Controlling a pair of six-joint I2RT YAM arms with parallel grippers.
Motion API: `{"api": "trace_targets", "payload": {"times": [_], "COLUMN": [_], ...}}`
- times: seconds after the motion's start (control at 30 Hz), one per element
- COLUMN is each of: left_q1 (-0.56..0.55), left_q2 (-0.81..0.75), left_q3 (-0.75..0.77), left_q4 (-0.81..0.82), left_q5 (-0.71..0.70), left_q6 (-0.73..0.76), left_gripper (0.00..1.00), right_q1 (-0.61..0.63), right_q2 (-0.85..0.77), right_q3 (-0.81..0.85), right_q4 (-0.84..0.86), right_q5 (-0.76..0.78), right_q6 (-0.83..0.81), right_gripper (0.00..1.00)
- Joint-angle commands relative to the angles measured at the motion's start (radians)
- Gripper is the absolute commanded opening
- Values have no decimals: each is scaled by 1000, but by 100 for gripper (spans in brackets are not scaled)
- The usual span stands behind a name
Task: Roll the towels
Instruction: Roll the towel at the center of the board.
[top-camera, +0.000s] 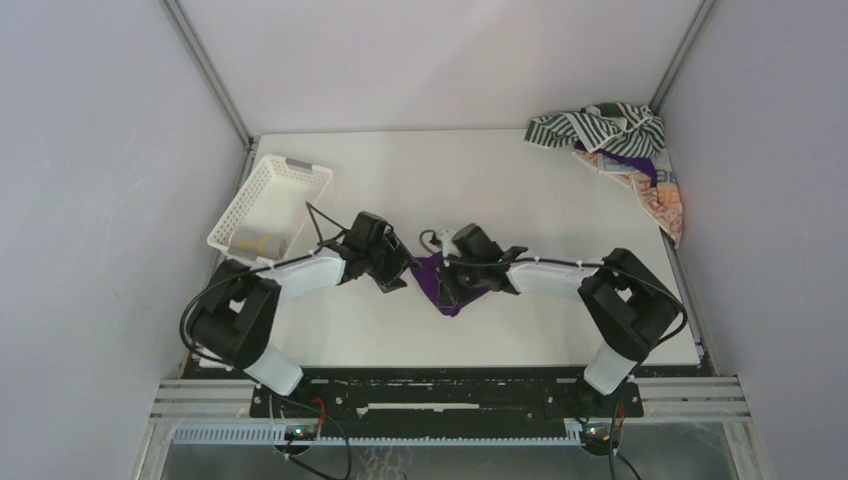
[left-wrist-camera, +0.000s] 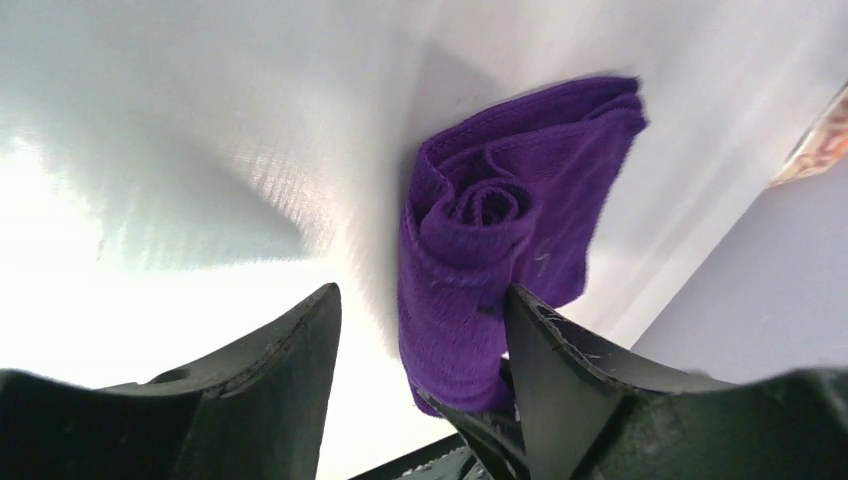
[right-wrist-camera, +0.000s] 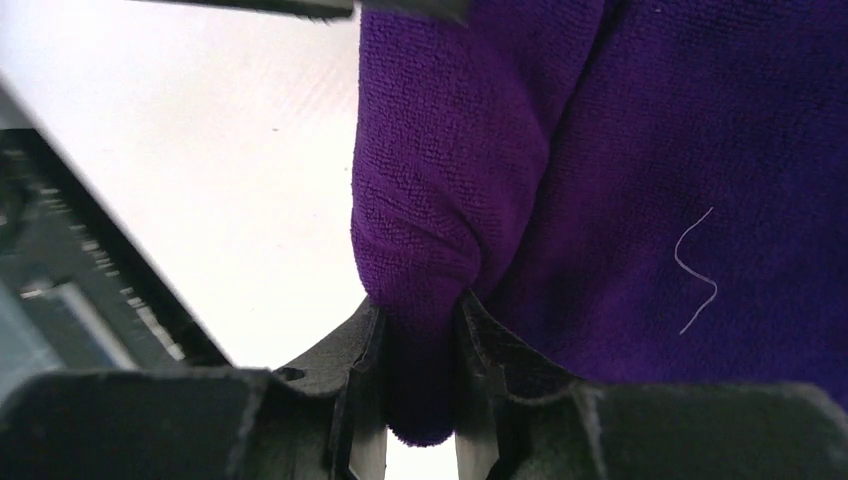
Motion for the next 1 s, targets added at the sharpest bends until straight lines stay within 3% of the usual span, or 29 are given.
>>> {"api": "trace_targets", "payload": {"times": [0.0, 0.17, 0.3, 0.4, 0.57, 0.97], "left_q1": [31, 32, 20, -10, -42, -79], "left_q2": [-148, -240, -248, -200, -120, 16], "left_q3": [-23, -65, -92, -74, -41, 16], "left_q4": [-14, 22, 90, 117, 145, 192], "left_q5": [-68, -107, -78, -51, -17, 6], "left_q6": [-5, -9, -21, -22, -19, 2], "left_gripper": [68, 72, 73, 73, 74, 72], "right_q1": [-140, -277, -338, -365, -396, -411], "right_q2": [75, 227, 339, 412, 492, 533], "right_q3": [-93, -183, -276, -312, -335, -337], "right_q4": [192, 563, 965, 1123, 1198, 1131], "right_q5": [-529, -846, -943, -956, -955, -927], "right_q6": [97, 354, 635, 745, 813, 822], "right_gripper": [11, 10, 9, 10, 12, 12]}}
